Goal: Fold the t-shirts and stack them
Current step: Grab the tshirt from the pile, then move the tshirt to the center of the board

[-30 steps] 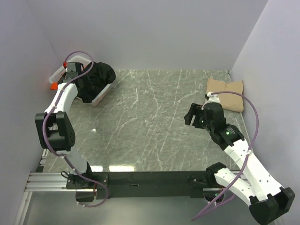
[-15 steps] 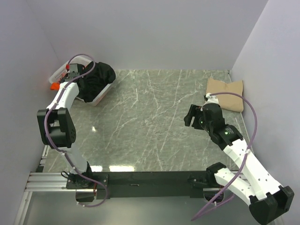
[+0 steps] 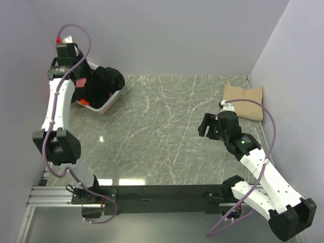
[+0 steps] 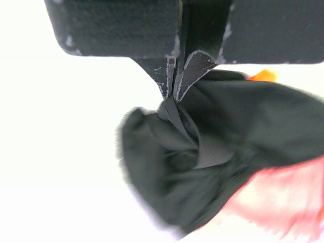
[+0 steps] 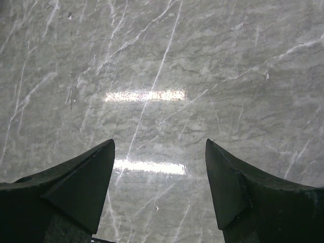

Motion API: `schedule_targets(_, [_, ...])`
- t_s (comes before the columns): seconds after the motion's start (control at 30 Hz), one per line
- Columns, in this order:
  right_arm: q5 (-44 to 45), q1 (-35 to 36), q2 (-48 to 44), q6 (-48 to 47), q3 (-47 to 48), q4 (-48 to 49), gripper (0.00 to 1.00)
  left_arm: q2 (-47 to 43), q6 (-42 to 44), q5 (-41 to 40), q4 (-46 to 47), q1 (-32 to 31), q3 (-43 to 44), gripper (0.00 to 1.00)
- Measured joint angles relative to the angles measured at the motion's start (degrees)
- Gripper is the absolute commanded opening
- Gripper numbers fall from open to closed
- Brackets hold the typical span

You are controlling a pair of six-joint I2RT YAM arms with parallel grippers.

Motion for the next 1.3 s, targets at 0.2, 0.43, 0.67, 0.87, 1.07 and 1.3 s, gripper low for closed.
schedule_targets(0.2, [-0.4,0.0,0.3,0.0,0.0,0.0,0.78,-12.0,-5.8,18.6,9.7,0.1,1.0,0.01])
schedule_targets(0.43, [-0.8,0.0,0.8,-0.4,0.5,0.0,0.78,-21.2,-19.1,37.3,27.4,-4.9,-1.9,0.01])
schedule_targets(0.67, [-1.3,0.0,1.9,-0.2,1.2,0.5,0.78,-17.5,-38.3,47.5,48.9,-12.4,-0.2,0.01])
schedule_targets(0.87, [-1.4,0.0,1.6,1.2,1.0,1.7,0.78,-17.2,-49.5,49.5,61.5,-14.4,-0.4,0.01])
schedule_targets(1.07, [-0.1,0.0,0.5,1.6,0.0,1.2,0.78,-22.7,-48.5,50.1,60.7,-22.1,-12.6,0.23])
schedule_targets(1.3, [2.0,0.0,0.2,2.3,0.0,0.8,0.77,-24.5,-29.4,35.5,28.2,-25.8,-29.6,0.87])
